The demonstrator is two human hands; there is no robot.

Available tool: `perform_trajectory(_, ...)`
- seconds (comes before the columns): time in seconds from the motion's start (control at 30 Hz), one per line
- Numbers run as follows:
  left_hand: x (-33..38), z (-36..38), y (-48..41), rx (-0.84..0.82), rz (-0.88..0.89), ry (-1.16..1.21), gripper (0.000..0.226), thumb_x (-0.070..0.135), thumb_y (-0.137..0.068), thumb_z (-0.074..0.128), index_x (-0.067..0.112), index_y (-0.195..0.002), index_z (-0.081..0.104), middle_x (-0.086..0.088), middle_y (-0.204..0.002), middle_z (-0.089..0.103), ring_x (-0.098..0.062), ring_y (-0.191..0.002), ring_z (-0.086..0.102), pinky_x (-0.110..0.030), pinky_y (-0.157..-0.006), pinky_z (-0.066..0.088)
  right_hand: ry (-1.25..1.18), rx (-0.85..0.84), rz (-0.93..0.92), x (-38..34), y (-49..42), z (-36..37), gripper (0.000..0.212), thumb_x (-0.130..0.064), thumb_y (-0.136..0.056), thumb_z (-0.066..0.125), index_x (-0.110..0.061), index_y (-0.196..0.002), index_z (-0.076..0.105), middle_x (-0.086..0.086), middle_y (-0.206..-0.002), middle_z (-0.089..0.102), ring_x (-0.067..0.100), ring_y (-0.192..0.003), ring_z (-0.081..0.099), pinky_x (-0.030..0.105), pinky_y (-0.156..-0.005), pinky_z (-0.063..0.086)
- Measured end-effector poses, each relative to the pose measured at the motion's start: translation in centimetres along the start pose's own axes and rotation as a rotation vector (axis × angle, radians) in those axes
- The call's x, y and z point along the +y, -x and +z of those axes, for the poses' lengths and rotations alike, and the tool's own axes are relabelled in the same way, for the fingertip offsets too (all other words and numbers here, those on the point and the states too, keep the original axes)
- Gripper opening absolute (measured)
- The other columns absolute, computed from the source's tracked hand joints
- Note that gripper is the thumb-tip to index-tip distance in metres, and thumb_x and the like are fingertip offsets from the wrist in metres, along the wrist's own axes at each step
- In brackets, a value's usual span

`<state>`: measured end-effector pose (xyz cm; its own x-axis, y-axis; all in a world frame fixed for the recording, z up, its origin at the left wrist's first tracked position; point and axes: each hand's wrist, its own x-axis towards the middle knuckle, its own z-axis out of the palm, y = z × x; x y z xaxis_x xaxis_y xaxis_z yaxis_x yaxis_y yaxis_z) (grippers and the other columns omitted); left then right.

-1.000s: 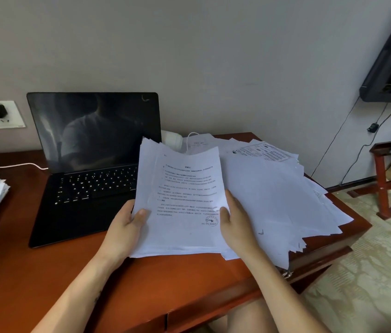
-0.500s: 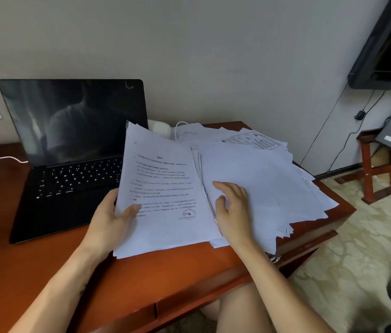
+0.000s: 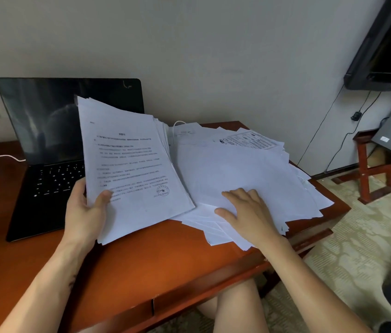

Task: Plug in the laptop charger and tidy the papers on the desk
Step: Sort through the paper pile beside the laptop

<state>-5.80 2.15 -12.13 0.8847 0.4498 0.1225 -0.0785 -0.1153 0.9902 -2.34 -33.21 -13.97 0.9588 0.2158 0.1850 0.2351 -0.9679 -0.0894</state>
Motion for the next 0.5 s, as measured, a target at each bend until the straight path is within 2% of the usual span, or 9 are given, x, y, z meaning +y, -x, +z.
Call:
perform_trajectory(0.07, -0.2, -0.2, -0.2, 0.006, -0.010, 0.010, 0.042, 0.017, -0.102, 0.065, 0.029, -0.141, 0.051, 0.017, -0.116, 0.065, -0.015, -0.113, 0.065, -0.042, -0.100, 0.052, 0.089, 0.143, -0.076, 0.4, -0.4, 0.1, 0.055, -0.060, -0.098, 0.037, -0.024, -0.131, 0.064, -0.004, -0.118, 0.064, 0.024, -0.103, 0.056, 0.036, -0.080, 0.052)
perform_trajectory(0.13, -0.3, -0.1, -0.3, -0.003, -0.019, 0.009, 0.042, 0.017, -0.102, 0.065, 0.028, -0.140, 0.051, 0.017, -0.116, 0.065, -0.015, -0.112, 0.065, -0.043, -0.101, 0.053, 0.195, 0.298, -0.171, 0.9, -0.9, 0.4, 0.030, -0.042, -0.096, 0.059, -0.018, -0.106, 0.075, 0.000, -0.093, 0.069, 0.025, -0.081, 0.061, 0.034, -0.058, 0.052)
perform_trajectory(0.17, -0.3, -0.1, -0.2, -0.009, -0.026, 0.009, 0.041, 0.017, -0.102, 0.065, 0.028, -0.140, 0.052, 0.016, -0.117, 0.066, -0.017, -0.114, 0.065, -0.044, -0.102, 0.053, 0.230, 0.344, -0.215, 1.1, -1.1, 0.4, 0.016, -0.032, -0.091, 0.071, -0.017, -0.095, 0.075, 0.001, -0.083, 0.068, 0.025, -0.073, 0.061, 0.033, -0.053, 0.050)
perform_trajectory(0.2, -0.4, -0.1, -0.2, -0.014, -0.030, 0.009, 0.041, 0.017, -0.102, 0.065, 0.028, -0.139, 0.052, 0.016, -0.118, 0.066, -0.019, -0.115, 0.065, -0.046, -0.103, 0.053, 0.249, 0.382, -0.248, 1.2, -1.3, 0.4, 0.008, -0.021, -0.086, 0.077, -0.015, -0.084, 0.072, 0.001, -0.074, 0.065, 0.025, -0.066, 0.058, 0.033, -0.050, 0.049)
perform_trajectory(0.27, -0.4, -0.1, -0.2, -0.021, -0.034, 0.010, 0.040, 0.018, -0.102, 0.065, 0.029, -0.138, 0.052, 0.016, -0.117, 0.065, -0.020, -0.117, 0.065, -0.048, -0.103, 0.053, 0.248, 0.448, -0.273, 1.7, -1.5, 0.1, 0.017, -0.011, -0.089, 0.067, -0.013, -0.072, 0.064, 0.001, -0.063, 0.057, 0.024, -0.057, 0.053, 0.033, -0.050, 0.046)
perform_trajectory(0.3, -0.4, -0.1, -0.2, -0.020, -0.034, 0.009, 0.040, 0.018, -0.102, 0.065, 0.030, -0.138, 0.052, 0.016, -0.117, 0.065, -0.020, -0.117, 0.065, -0.048, -0.103, 0.053, 0.239, 0.478, -0.267, 2.1, -1.5, -0.1, 0.019, -0.010, -0.091, 0.061, -0.012, -0.072, 0.063, 0.001, -0.061, 0.056, 0.023, -0.055, 0.053, 0.033, -0.051, 0.046)
perform_trajectory(0.37, -0.4, -0.1, -0.3, -0.014, -0.021, 0.004, 0.039, 0.017, -0.102, 0.065, 0.030, -0.137, 0.053, 0.015, -0.118, 0.066, -0.020, -0.117, 0.065, -0.047, -0.103, 0.052, 0.223, 0.486, -0.250, 3.1, -1.1, -0.3, 0.012, -0.004, -0.086, 0.067, -0.011, -0.076, 0.065, 0.001, -0.062, 0.057, 0.022, -0.056, 0.053, 0.033, -0.053, 0.046)
perform_trajectory(0.43, -0.5, -0.1, -0.3, -0.007, 0.002, -0.008, 0.040, 0.017, -0.103, 0.065, 0.028, -0.139, 0.053, 0.013, -0.121, 0.066, -0.019, -0.117, 0.065, -0.045, -0.104, 0.052, 0.159, 0.448, -0.260, 3.6, -0.4, -0.2, 0.015, 0.001, -0.079, 0.076, -0.010, -0.082, 0.066, 0.000, -0.066, 0.059, 0.020, -0.058, 0.053, 0.030, -0.053, 0.045)
perform_trajectory(0.5, -0.4, -0.1, -0.4, 0.006, 0.023, -0.014, 0.040, 0.018, -0.103, 0.064, 0.027, -0.141, 0.053, 0.012, -0.124, 0.066, -0.018, -0.117, 0.064, -0.043, -0.104, 0.051, 0.055, 0.380, -0.308, 3.7, 0.2, -0.2, 0.012, 0.001, -0.084, 0.071, -0.010, -0.087, 0.066, -0.002, -0.072, 0.060, 0.017, -0.063, 0.053, 0.026, -0.054, 0.041)
